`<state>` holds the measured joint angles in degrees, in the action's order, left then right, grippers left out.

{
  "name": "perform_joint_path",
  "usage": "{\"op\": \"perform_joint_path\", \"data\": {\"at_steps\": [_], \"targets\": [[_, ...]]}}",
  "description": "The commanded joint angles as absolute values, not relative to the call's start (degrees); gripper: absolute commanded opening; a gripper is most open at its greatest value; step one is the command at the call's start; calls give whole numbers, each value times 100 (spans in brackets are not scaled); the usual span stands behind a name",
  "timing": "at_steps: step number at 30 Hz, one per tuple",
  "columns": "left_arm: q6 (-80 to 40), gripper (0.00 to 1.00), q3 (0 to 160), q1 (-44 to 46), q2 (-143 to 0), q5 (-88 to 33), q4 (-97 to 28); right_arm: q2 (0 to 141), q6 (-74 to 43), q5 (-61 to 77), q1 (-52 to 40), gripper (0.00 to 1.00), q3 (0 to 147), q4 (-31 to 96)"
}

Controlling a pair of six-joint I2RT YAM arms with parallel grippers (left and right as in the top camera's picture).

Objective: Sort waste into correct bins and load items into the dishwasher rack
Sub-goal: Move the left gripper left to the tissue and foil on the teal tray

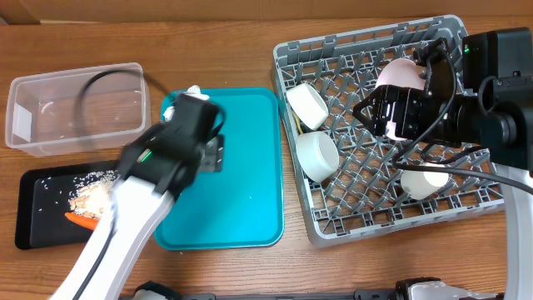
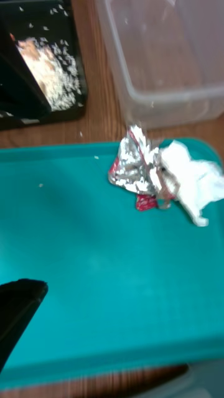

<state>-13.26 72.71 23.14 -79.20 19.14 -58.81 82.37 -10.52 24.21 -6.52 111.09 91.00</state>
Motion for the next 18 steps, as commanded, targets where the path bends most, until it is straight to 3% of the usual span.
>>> {"op": "perform_joint_path", "data": {"at_steps": [1,6,18], "targets": [[-1151,86,7205,2270,-8700,2169,-5669,8232,-1068,2401,-674,100,11139,9113],[-974,92,7205,2040,-9714,2206,-5094,8232,-1070,2362,-674,100,11139,9137],[-423,83,7205,1044,-10836,1678,-3701,8232,-1044,2250,-674,100,11137,9227]]}}
